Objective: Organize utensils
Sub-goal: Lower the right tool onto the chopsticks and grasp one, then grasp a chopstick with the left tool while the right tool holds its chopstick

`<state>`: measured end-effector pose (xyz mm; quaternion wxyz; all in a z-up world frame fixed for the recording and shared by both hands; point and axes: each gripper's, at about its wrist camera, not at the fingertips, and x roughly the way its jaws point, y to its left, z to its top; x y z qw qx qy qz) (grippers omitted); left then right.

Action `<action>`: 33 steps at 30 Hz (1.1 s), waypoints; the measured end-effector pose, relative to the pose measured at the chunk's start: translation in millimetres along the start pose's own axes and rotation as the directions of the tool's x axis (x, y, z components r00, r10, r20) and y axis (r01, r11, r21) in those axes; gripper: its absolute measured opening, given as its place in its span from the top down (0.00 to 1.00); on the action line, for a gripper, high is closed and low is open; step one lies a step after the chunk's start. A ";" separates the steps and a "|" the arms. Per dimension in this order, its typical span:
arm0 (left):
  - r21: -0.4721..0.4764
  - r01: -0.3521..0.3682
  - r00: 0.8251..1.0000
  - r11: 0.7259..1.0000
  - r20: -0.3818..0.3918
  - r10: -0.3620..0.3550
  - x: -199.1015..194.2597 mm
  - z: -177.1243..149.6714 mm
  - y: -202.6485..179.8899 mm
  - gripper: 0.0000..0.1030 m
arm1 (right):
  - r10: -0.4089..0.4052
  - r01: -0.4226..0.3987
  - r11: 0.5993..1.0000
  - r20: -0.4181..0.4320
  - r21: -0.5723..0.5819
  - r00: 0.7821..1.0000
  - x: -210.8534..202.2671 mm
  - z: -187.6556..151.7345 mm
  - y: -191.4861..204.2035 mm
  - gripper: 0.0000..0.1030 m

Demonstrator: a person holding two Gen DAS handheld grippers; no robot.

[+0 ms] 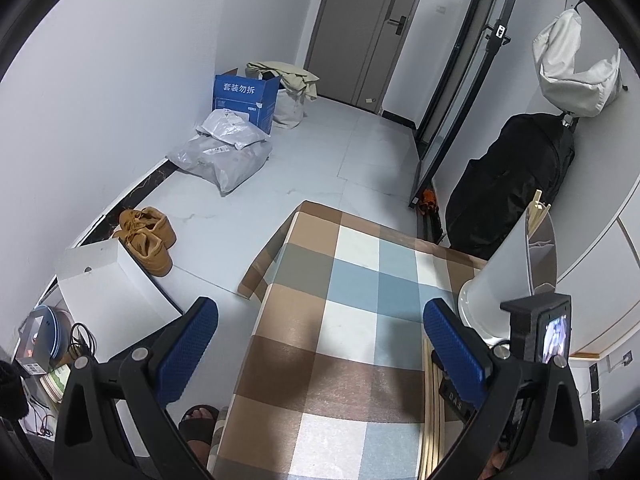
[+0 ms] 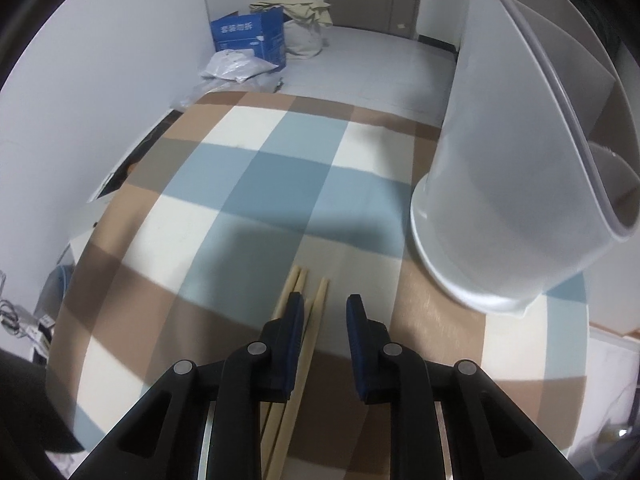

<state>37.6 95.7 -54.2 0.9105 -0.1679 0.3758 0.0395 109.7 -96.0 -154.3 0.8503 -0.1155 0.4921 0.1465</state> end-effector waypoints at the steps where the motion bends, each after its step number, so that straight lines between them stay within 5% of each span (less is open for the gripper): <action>1: -0.003 0.000 1.000 1.000 -0.001 0.000 -0.1 0.2 0.9 0.03 | 0.001 -0.001 1.000 -0.003 0.009 1.000 0.6 1.1 -0.8 0.81; 18: -0.015 -0.017 1.000 1.000 -0.006 0.017 0.7 0.5 7.5 0.03 | -0.066 0.065 0.997 -0.021 -0.035 0.998 12.1 13.4 13.0 0.89; 23: -0.009 -0.031 0.999 0.999 -0.028 0.031 6.7 -1.9 8.4 0.03 | -0.020 0.020 1.000 -0.010 -0.011 1.000 9.2 11.2 7.1 0.96; 29: 0.050 -0.023 0.994 0.999 -0.104 0.028 21.4 -12.5 -9.1 0.03 | 0.063 -0.073 0.993 0.112 0.089 0.992 -26.6 3.2 -17.3 0.97; 33: 0.122 0.005 0.981 0.992 -0.191 0.019 36.3 -24.5 -31.8 0.03 | 0.124 -0.165 0.971 0.225 0.171 0.966 -63.2 -5.0 -42.4 0.97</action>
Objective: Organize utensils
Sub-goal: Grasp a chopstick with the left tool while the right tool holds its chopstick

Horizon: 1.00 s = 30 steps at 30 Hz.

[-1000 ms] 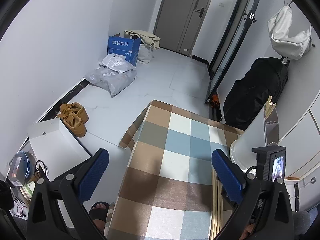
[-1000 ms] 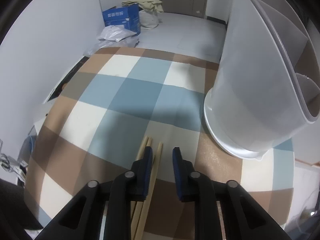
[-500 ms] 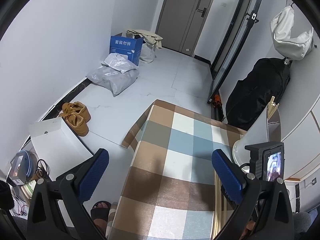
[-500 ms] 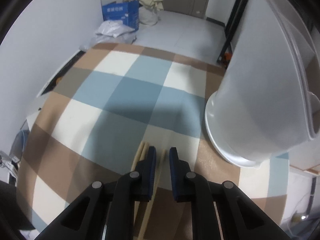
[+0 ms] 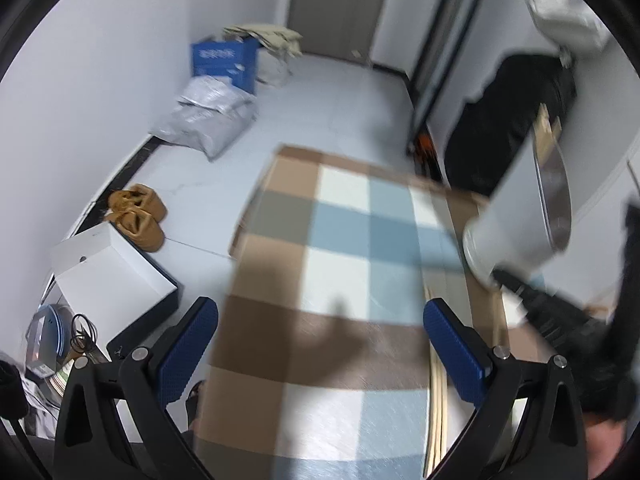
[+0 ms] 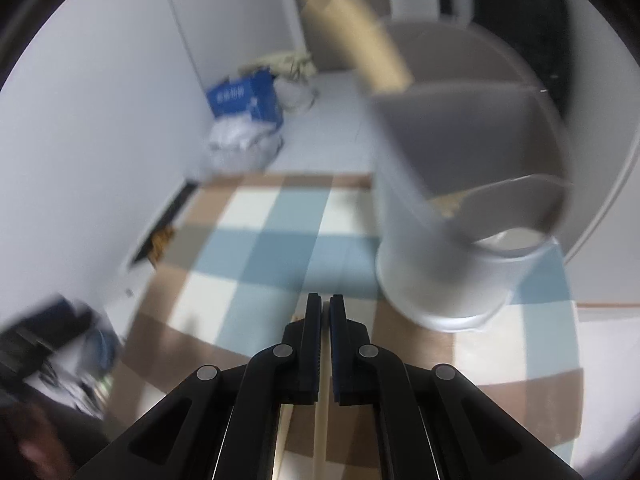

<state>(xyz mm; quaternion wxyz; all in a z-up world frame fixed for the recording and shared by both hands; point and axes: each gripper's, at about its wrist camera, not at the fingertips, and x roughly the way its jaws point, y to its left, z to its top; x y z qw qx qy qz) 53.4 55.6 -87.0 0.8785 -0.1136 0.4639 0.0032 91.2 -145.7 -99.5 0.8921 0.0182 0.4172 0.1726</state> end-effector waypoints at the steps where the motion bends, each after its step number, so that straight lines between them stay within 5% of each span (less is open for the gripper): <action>1: 0.016 0.008 1.000 1.000 -0.020 -0.008 3.7 -1.7 -5.1 0.03 | 0.024 -0.025 0.999 0.019 0.025 1.000 -7.7 0.8 -5.4 0.97; 10: 0.107 0.068 0.979 0.992 -0.197 -0.046 32.5 -23.0 -42.3 0.03 | 0.178 -0.212 0.933 0.140 0.289 0.974 -47.7 -8.3 -78.9 0.97; 14: 0.183 0.024 0.974 0.983 -0.224 0.018 38.9 -35.7 -56.8 0.05 | 0.196 -0.244 0.905 0.168 0.349 0.966 -52.9 -12.2 -101.6 0.97; 19: 0.218 -0.018 0.960 0.976 -0.270 0.078 47.0 -48.1 -61.2 0.11 | 0.178 -0.236 0.910 0.192 0.340 0.965 -63.2 -11.9 -109.6 0.97; 30: 0.180 -0.049 0.958 0.982 -0.270 0.098 47.8 -44.0 -58.3 0.13 | 0.178 -0.239 0.927 0.222 0.291 0.959 -73.1 -8.8 -111.5 0.97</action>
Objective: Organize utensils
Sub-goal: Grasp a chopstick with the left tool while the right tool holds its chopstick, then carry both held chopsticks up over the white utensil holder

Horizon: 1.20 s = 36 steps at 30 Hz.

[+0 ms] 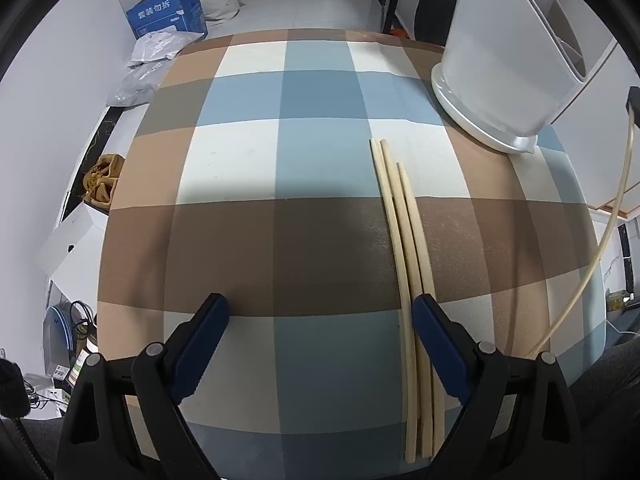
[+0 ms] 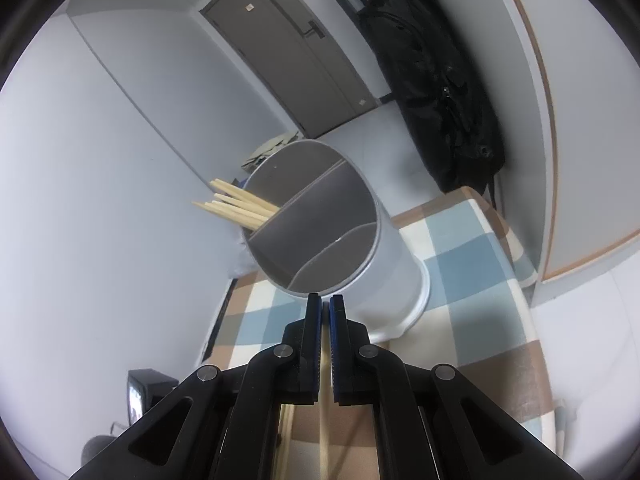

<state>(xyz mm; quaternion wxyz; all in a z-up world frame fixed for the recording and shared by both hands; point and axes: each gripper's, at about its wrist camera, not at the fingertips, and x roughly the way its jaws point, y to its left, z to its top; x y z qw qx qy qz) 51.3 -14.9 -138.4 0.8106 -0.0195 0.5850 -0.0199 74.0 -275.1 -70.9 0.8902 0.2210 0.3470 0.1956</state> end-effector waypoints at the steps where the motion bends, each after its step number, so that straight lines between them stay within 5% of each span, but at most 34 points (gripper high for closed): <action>1: 0.001 -0.022 1.000 1.000 -0.010 0.022 2.6 0.8 -0.4 0.13 | -0.008 0.008 1.000 0.001 -0.011 1.000 -0.9 -0.4 2.6 0.97; 9: -0.005 -0.030 1.000 1.000 0.005 0.030 9.3 20.0 -3.1 0.17 | -0.014 0.014 0.998 -0.001 -0.053 1.000 3.9 -1.6 12.6 0.97; 15: -0.015 -0.030 1.000 0.999 0.007 0.030 13.0 39.4 -2.2 0.45 | -0.033 0.032 0.998 -0.007 -0.052 0.999 7.1 -0.2 7.7 0.97; 22: 0.004 -0.011 1.000 1.000 0.007 0.011 18.9 59.7 -14.4 0.97 | -0.033 0.032 0.998 -0.022 -0.051 0.999 11.2 3.0 3.0 0.97; 30: -0.061 0.066 0.998 0.996 0.011 -0.066 16.1 63.3 -1.2 0.99 | -0.042 0.041 0.997 -0.014 -0.067 0.999 11.4 6.9 1.8 0.97; 36: -0.082 0.133 0.974 0.988 0.195 -0.115 -29.7 56.0 5.0 0.99 | -0.032 0.035 0.992 0.025 -0.119 0.999 -0.6 4.4 15.5 0.97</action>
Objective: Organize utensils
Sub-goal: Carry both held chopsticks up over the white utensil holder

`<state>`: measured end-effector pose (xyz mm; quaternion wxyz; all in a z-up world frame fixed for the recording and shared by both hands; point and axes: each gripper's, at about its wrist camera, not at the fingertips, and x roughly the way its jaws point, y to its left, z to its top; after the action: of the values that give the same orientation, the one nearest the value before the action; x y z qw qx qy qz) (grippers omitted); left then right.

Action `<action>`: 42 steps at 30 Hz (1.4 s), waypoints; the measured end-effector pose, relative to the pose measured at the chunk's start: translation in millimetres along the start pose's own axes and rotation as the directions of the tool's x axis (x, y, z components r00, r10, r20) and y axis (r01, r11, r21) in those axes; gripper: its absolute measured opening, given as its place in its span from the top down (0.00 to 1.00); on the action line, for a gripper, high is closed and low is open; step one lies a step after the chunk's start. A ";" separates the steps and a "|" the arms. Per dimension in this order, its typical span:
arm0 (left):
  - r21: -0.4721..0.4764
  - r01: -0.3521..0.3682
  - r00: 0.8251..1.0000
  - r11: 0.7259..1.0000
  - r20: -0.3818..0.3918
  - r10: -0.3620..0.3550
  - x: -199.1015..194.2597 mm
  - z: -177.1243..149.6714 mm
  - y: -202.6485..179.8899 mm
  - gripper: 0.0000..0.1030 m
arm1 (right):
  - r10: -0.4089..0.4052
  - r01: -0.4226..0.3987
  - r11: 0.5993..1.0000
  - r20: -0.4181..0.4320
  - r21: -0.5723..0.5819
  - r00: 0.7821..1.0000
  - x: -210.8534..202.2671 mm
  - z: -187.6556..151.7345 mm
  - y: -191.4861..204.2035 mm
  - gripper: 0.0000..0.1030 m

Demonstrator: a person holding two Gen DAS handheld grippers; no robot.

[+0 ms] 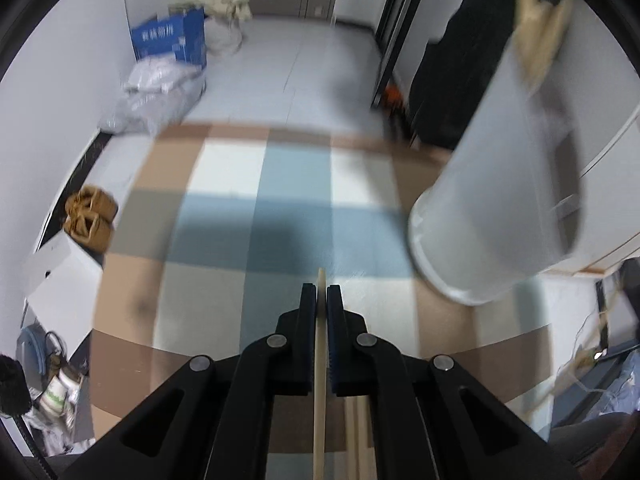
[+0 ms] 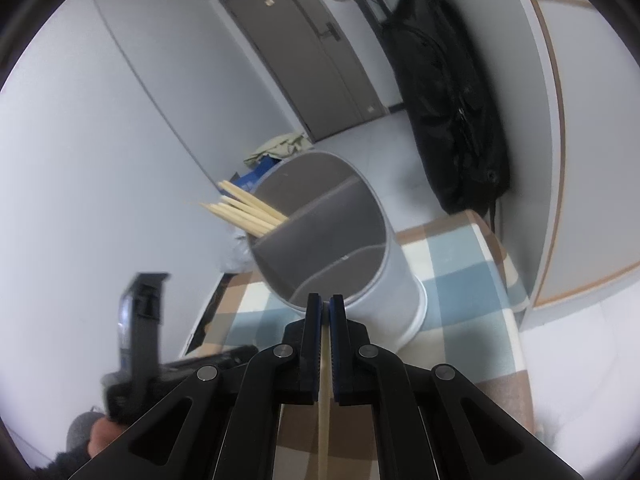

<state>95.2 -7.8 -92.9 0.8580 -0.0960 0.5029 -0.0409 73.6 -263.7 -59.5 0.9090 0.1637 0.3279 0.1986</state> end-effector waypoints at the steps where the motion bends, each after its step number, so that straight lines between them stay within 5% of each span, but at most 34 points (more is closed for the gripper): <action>1: -0.003 0.011 0.999 1.000 0.049 -0.010 -15.2 -1.8 0.2 0.99 | 0.001 -0.001 1.000 0.011 -0.016 1.000 -2.9 -0.4 3.2 0.97; 8: -0.003 0.052 0.978 0.999 0.203 -0.050 -75.9 -14.7 -5.7 0.99 | 0.022 -0.013 0.993 0.073 -0.114 0.997 -16.9 -6.5 23.4 0.97; 17: 0.049 0.079 0.966 0.996 0.244 -0.089 -91.8 -11.7 -13.5 0.99 | 0.061 -0.010 0.960 0.174 -0.280 0.983 -29.1 -19.1 63.5 0.97; 24: 0.059 0.117 0.949 0.991 0.287 -0.129 -115.7 -7.3 -19.1 1.00 | 0.059 -0.006 0.965 0.192 -0.262 0.980 -30.0 -12.2 66.8 0.97; 33: 0.083 0.168 0.933 0.982 0.309 -0.185 -133.4 10.6 -35.4 1.00 | 0.040 0.028 0.967 0.260 -0.253 0.965 -53.8 25.6 70.1 0.97; 42: 0.073 0.230 0.899 0.970 0.366 -0.241 -156.6 54.8 -48.3 1.00 | 0.051 0.059 0.944 0.320 -0.326 0.946 -80.4 89.9 86.5 0.97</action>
<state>67.3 -22.1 77.0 0.9278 -0.1499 0.3149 -0.1324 54.4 -241.4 86.0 0.9653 0.0386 0.1365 0.2194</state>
